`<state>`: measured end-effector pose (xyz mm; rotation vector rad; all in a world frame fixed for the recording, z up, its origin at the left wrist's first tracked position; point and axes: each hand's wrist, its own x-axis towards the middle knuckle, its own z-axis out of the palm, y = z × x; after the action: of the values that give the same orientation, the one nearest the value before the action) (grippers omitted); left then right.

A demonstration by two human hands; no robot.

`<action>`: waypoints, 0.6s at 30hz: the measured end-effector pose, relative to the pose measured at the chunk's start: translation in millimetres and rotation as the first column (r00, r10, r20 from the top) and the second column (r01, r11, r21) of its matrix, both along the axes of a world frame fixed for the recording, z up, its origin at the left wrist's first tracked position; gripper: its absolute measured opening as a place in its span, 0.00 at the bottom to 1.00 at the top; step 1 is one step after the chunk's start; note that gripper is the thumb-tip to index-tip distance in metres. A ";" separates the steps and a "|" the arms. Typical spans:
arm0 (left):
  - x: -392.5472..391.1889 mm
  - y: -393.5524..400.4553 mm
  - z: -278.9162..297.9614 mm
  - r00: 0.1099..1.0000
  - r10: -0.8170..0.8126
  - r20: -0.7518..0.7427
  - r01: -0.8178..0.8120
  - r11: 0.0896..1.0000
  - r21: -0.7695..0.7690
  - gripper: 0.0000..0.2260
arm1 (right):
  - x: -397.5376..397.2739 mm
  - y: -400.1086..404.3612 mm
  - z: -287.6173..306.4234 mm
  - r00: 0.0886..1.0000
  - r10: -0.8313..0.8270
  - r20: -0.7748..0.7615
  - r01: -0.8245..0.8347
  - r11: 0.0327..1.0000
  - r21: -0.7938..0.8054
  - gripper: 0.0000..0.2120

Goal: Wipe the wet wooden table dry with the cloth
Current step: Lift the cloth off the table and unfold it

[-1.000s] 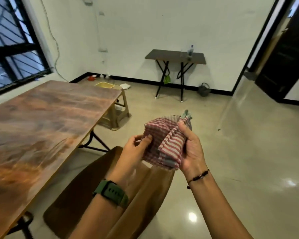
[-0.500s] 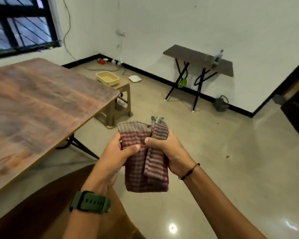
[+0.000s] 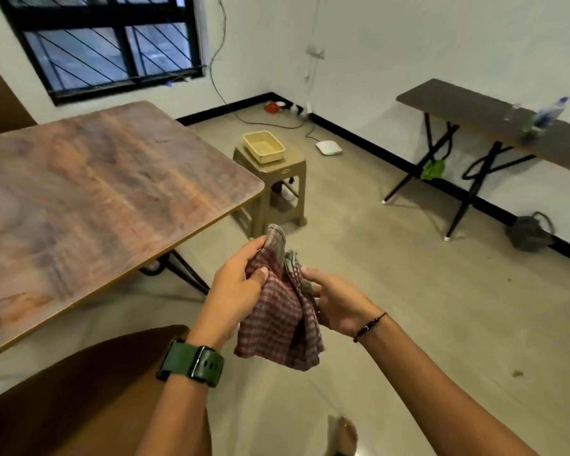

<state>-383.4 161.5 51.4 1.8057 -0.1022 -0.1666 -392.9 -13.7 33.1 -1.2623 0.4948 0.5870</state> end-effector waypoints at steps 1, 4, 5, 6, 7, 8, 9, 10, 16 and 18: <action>9.6 -11.3 1.1 1.000 -0.018 -0.014 0.018 1.000 -0.006 0.23 | 11.1 -14.2 -3.8 0.999 0.034 -0.021 -0.032 0.997 0.075 0.09; 38.4 -52.6 11.6 0.986 -0.076 -0.147 0.068 0.996 -0.060 0.29 | 48.9 -57.9 -13.5 0.996 0.078 -0.037 -0.076 0.996 0.053 0.29; 47.5 -64.8 15.3 0.979 -0.073 -0.192 0.063 0.996 -0.056 0.30 | 59.4 -70.3 -14.6 0.997 0.064 -0.045 -0.064 0.998 0.011 0.33; 58.3 -79.6 18.6 0.973 -0.055 -0.225 0.044 0.998 -0.051 0.30 | 72.1 -87.7 -13.7 0.998 0.044 -0.036 -0.046 0.998 -0.034 0.34; 66.4 -90.2 21.4 0.968 -0.036 -0.247 0.022 0.998 -0.062 0.31 | 82.4 -102.8 -12.4 1.000 0.018 -0.019 -0.019 0.996 -0.082 0.31; 78.6 -104.5 25.6 0.967 -0.014 -0.255 -0.007 0.997 -0.080 0.30 | 96.5 -123.2 -9.7 1.000 -0.009 0.007 0.009 0.994 -0.111 0.27; 90.9 -117.7 30.1 0.964 0.012 -0.264 -0.037 0.995 -0.092 0.30 | 110.1 -142.3 -5.2 0.999 -0.022 0.041 0.027 0.993 -0.116 0.23; 101.0 -126.9 34.4 0.962 0.042 -0.269 -0.067 0.994 -0.084 0.29 | 121.0 -156.3 -0.4 0.997 -0.038 0.069 0.046 0.991 -0.124 0.18; 176.5 -179.1 50.4 0.954 0.246 -0.172 -0.256 0.966 -0.039 0.21 | 203.1 -235.1 9.5 0.976 -0.117 0.183 0.115 0.993 0.022 0.21; 205.6 -194.4 43.3 0.948 0.286 -0.140 -0.288 0.958 0.010 0.19 | 231.1 -253.1 6.6 0.955 -0.162 0.248 0.138 0.984 0.112 0.27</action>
<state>-177.8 -32.9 94.7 1.7706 0.2597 -0.0846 -161.8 -266.8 39.7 -1.1794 0.3388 0.3091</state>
